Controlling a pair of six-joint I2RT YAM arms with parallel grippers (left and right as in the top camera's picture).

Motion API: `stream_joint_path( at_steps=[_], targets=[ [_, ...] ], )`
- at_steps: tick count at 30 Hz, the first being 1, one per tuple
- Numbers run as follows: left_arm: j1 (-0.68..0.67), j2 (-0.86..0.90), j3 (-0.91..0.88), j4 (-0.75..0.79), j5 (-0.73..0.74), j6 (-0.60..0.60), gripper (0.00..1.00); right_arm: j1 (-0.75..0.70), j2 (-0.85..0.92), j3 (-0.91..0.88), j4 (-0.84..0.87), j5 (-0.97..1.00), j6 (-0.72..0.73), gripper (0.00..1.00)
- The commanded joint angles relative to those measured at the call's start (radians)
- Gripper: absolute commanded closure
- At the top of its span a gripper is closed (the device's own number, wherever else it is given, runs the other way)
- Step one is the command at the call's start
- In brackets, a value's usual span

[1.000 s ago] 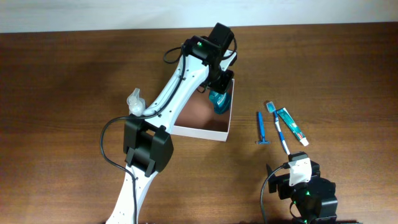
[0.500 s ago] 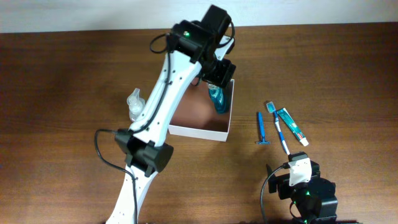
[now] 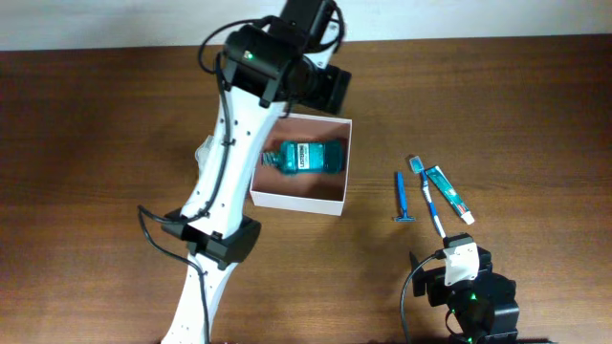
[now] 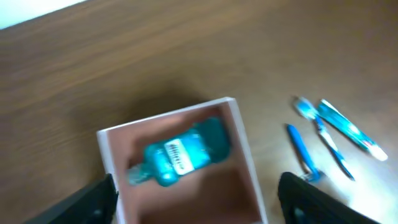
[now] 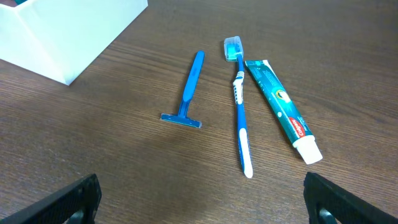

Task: Pack container
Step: 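Carry the mouthwash bottle over the white box and release it inside, then move the left gripper to the clear sanitizer bottle and grasp it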

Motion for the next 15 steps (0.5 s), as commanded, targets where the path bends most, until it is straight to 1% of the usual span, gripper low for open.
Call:
stream_joint_path(
  at_steps=[1, 4, 8, 12, 15],
  targets=[
    [0.098, -0.019, 0.007, -0.003, -0.085, -0.073, 0.13, -0.008, -0.009, -0.005, 0.002, -0.016, 0.012, 0.01],
    [0.18, -0.019, 0.0, -0.003, -0.036, -0.079, 0.13, -0.008, -0.009, -0.005, 0.002, -0.016, 0.012, 0.01],
    [0.28, -0.019, -0.042, -0.003, 0.077, -0.079, 0.15, -0.008, -0.009, -0.005, 0.002, -0.016, 0.012, 0.01],
    [0.338, -0.019, -0.129, -0.003, 0.08, -0.071, 0.15, -0.008, -0.009, -0.005, 0.002, -0.016, 0.012, 0.01],
    [0.363, -0.019, -0.183, -0.003, 0.076, -0.026, 0.2, -0.008, -0.009, -0.005, 0.002, -0.016, 0.012, 0.01]
  ],
)
